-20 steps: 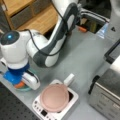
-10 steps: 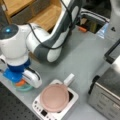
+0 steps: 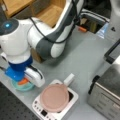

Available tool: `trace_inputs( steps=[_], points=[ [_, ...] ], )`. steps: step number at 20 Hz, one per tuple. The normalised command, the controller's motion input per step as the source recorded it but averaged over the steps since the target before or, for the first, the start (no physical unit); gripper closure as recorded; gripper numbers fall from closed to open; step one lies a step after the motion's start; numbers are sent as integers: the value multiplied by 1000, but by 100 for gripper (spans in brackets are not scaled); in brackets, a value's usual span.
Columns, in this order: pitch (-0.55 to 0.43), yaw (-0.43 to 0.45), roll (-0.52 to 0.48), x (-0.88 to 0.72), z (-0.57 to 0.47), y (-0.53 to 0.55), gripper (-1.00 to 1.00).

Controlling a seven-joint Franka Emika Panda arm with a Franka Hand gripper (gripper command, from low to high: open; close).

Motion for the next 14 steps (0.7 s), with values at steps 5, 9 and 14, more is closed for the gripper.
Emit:
trace_inputs(
  steps=[5,9,14],
  points=[
    [21,-160,57,-100,62,221,100],
    [11,-152,37,-148,31,194,100],
    [13,-134,24,-186,1,188,100]
  ],
)
